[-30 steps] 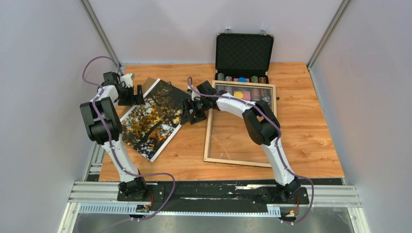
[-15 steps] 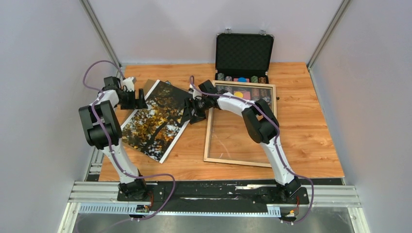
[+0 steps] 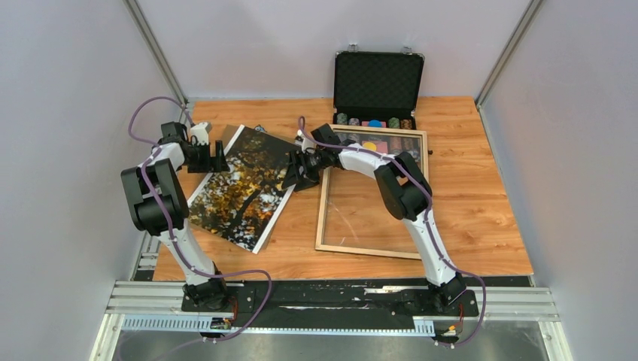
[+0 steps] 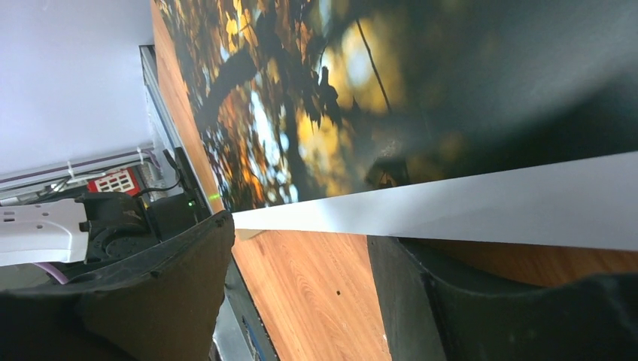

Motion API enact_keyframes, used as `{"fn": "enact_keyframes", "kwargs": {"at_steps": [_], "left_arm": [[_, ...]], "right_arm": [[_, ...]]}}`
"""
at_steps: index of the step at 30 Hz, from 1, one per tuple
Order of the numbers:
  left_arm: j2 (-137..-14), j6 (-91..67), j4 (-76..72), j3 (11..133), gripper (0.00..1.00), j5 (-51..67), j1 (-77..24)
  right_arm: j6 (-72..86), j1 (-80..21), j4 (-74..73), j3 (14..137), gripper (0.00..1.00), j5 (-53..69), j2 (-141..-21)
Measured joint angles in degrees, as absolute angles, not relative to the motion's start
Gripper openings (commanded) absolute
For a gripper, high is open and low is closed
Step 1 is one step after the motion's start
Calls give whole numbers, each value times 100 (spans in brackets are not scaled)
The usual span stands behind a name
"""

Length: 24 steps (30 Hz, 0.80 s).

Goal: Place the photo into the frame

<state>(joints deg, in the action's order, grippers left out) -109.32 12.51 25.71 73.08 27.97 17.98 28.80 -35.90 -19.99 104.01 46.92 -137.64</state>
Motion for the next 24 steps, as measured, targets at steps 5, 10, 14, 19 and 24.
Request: {"fn": "enact_keyframes", "kwargs": {"at_steps": [5,10,14,19,24], "left_arm": [[-10840,1267,2587,7192,93,2838,1798],[-10840,1391,2639,7190,93,2978,1800],[-10840,1559,2705,7190,92,3079,1802],[-10831,1723,2716,7144,92,3144,1804],[-10777,1824,2687,7054,91,3188,1804]], "right_arm": [[3015,-3509,-1780,10263,69,4821,-13760],[3107,-3461,-1584,10101,70,4866,-13699],[3148,-3430,-1520,10031,69,4856,-13664],[3183,-3409,-1511,10029,61,4847,-13664],[3183,-3358,-1509,10009,48,4801,-13664]]}}
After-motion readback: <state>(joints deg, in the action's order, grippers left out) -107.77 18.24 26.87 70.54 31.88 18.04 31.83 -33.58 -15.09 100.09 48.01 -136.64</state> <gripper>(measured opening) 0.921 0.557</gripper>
